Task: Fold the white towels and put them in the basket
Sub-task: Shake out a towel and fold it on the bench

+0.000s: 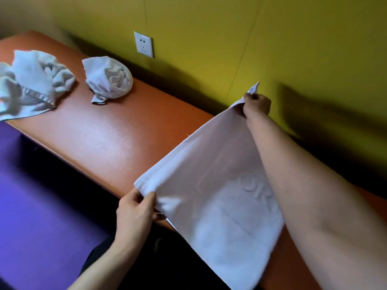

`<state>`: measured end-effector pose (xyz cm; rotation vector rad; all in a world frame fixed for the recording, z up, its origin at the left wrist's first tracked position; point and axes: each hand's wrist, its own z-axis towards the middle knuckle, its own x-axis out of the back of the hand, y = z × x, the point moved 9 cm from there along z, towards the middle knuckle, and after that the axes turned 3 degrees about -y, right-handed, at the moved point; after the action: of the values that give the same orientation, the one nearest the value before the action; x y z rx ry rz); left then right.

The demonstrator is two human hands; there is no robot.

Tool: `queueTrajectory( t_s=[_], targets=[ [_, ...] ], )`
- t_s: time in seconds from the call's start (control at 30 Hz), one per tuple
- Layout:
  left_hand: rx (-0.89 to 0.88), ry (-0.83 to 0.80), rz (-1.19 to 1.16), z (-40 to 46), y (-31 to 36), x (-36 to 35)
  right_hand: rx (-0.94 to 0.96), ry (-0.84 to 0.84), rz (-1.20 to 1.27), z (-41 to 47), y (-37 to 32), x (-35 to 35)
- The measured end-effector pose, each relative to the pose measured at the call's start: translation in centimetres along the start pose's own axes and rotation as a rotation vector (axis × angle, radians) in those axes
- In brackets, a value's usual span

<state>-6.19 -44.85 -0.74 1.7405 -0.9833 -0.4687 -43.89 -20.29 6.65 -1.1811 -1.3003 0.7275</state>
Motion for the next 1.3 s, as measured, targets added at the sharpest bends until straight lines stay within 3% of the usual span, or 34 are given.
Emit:
queueTrajectory(
  t_s=[0.17,0.37,0.47,0.63,0.87,1.0,1.17,1.3],
  targets=[
    [0.184,0.037,0.19,5.5,-4.2,2.3,-0.057,-0.182,0.079,-3.9,4.1,-2.8],
    [-0.166,0.109,0.726,6.1,-0.7,1.3,0.09,-0.127,-0.192,-14.9,12.8,5.3],
    [-0.112,0.053,0.802,7.3,-0.6,0.9,0.083,-0.049,-0.338,-20.9,16.8,11.0],
    [-0.068,-0.072,0.82,8.0,-0.8,0.3,-0.137,0.134,-0.467,-30.0,22.9,18.3],
    [-0.06,-0.13,0.94,7.9,-0.7,0.1,-0.348,-0.038,-0.569,-36.6,24.4,16.3],
    [-0.139,-0.182,0.883,5.6,-0.2,-0.3,-0.337,-0.074,-0.493,-37.0,23.7,15.7],
    [-0.09,-0.181,0.725,2.3,-0.1,0.0,-0.25,0.078,-0.309,-36.8,22.0,19.3],
    [-0.092,-0.223,0.565,-1.5,-0.2,0.1,-0.169,0.178,-0.296,-36.7,20.3,23.4]
  ],
)
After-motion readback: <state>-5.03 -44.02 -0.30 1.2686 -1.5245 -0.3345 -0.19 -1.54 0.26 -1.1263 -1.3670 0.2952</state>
